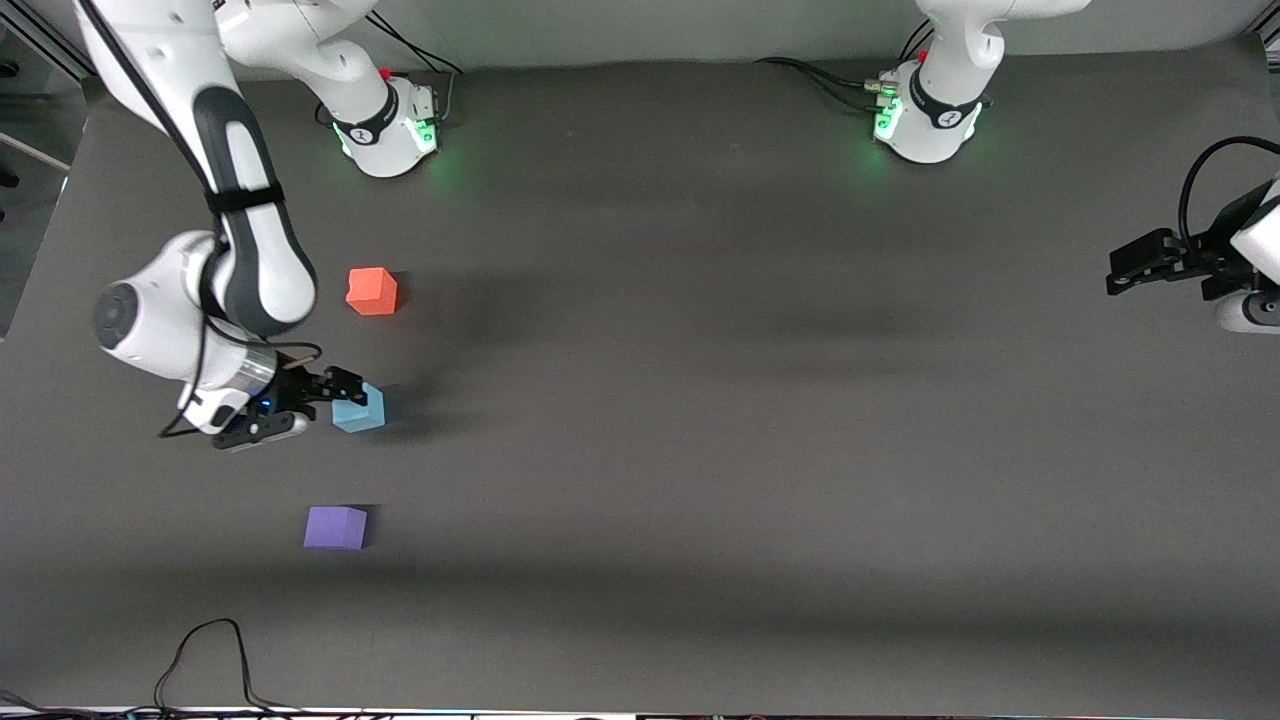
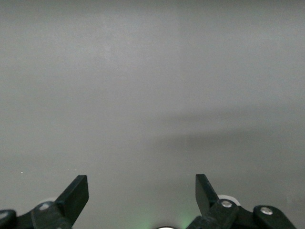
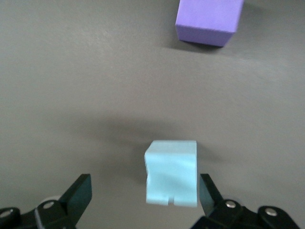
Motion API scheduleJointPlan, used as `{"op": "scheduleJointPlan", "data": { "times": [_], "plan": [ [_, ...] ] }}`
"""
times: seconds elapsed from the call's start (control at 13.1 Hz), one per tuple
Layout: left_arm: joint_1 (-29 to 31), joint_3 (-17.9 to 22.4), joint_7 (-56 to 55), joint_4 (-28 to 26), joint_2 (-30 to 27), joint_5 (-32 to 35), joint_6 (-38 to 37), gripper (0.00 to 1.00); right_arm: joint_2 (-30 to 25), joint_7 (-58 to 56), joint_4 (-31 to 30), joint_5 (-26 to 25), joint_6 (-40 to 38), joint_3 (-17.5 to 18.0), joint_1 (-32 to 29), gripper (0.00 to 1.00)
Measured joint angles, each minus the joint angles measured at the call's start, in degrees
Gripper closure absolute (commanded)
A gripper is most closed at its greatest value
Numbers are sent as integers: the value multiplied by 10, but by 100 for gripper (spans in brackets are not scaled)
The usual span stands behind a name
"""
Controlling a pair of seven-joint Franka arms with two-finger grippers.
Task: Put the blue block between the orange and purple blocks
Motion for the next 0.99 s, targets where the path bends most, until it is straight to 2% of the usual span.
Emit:
{"op": "scheduleJointPlan", "data": {
  "times": [0.15,0.38,0.54,0.77,0.99],
  "plan": [
    [0,0,0,0,0,0,0,0,-76,114,43,-96,-104,1,5,0],
    [0,0,0,0,0,0,0,0,-179,166,75,-161,-165,1,20,0],
    [0,0,0,0,0,0,0,0,-229,168,90,-186,-224,-5,18,0],
    [0,0,0,0,1,0,1,0,-253,201,144,-202,-306,-7,18,0],
    [0,0,0,0,1,0,2,0,-242,218,152,-231,-313,2,25,0]
  ]
}}
